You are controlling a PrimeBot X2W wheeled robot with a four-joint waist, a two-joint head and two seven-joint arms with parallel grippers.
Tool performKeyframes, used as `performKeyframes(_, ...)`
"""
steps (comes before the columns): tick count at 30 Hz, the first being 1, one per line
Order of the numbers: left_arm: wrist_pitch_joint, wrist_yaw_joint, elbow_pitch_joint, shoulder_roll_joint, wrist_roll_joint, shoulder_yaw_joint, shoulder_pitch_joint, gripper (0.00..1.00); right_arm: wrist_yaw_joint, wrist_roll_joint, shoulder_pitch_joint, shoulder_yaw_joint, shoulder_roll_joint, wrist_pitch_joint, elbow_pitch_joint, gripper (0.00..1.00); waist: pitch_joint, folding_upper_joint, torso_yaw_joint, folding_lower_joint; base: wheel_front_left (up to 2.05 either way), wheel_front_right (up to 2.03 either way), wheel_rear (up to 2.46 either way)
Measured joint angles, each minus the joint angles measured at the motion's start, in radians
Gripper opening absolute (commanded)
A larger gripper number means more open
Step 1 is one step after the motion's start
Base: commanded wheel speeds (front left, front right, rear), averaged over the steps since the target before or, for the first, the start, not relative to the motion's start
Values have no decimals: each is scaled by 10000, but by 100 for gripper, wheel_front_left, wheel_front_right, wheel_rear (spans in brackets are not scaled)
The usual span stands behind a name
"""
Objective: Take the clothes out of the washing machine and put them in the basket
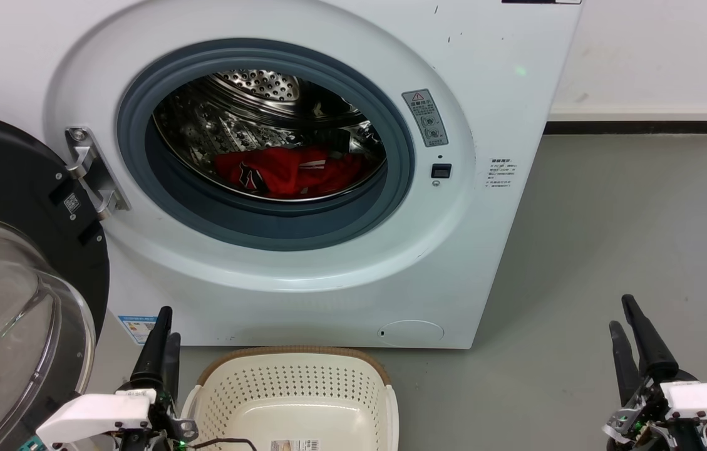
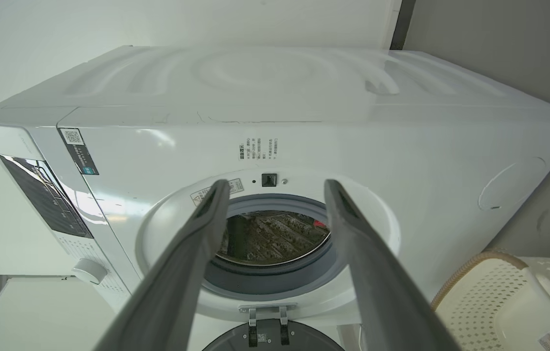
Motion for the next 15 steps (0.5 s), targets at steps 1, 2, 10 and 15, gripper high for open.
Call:
performKeyframes(1,-48,31,-52,0,180,10,0,100,0,-173,5,-2,0,-65,-46,100,2,0,-1,0,0,0,0)
performKeyframes(2,-90,75,-109,0,359,17,1,100,0,-374,12,-10,0,-96,-94,100,5,0,-2,0,0,0,0)
performKeyframes(10,-441,464,-688,2,1918,-79,130,100,0,-2184,165,27,2,-447,-652,100,27,0,-7,0,0,0,0)
performKeyframes(15,-658,711,-970,2,2943,-192,187,100,0,-3400,231,82,6,-677,-1018,100,37,0,-8,0,0,0,0)
